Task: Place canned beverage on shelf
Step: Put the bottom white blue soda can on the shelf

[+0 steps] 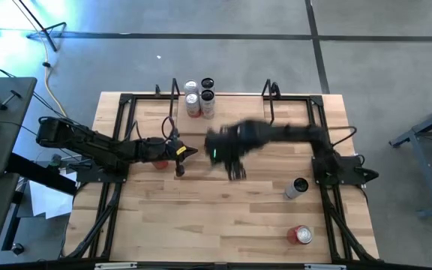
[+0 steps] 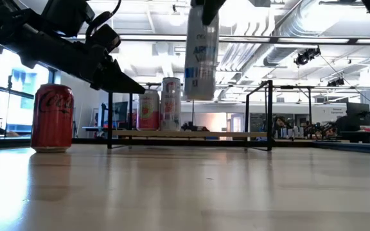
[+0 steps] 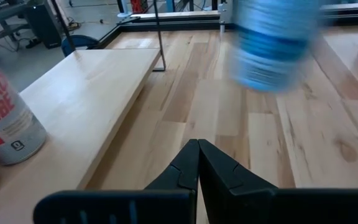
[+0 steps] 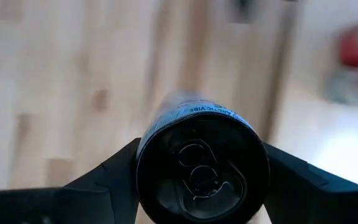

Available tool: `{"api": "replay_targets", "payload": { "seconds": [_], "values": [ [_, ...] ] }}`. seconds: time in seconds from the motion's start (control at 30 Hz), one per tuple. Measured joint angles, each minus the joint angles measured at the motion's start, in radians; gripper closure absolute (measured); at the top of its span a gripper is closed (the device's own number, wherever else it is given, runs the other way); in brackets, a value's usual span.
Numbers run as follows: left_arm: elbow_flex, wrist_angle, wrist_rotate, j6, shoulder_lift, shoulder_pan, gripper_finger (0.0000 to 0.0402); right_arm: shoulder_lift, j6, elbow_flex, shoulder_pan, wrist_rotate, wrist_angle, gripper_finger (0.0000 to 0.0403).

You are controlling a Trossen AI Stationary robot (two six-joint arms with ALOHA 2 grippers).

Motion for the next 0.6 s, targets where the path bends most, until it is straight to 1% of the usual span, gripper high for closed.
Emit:
{"api": "replay_targets", "payload": {
  "seconds": [0.17,0.3,0.37,0.5,0.6],
  "values": [
    [0.000,0.002,0.000,0.001,0.000,-0.015,0.0401,-0.029,-0.072,0.001,-0.237,-0.013,-0.004,0.0159],
    [0.000,0.007,0.000,0.007,0.000,-0.016,0.0401,-0.032,-0.151,0.001,-0.418,-0.049,-0.002,0.0159],
    [0.000,0.011,0.000,0.008,0.000,-0.016,0.0401,-0.033,-0.192,0.001,-0.494,-0.089,0.020,0.0159],
    [0.000,0.032,0.004,0.009,0.000,-0.016,0.0401,-0.032,-0.255,0.000,-0.607,-0.173,0.092,0.0159],
    [0.000,0.040,0.006,0.010,0.000,-0.016,0.0401,-0.019,-0.309,0.000,-0.654,-0.195,0.108,0.0159]
  ]
}}
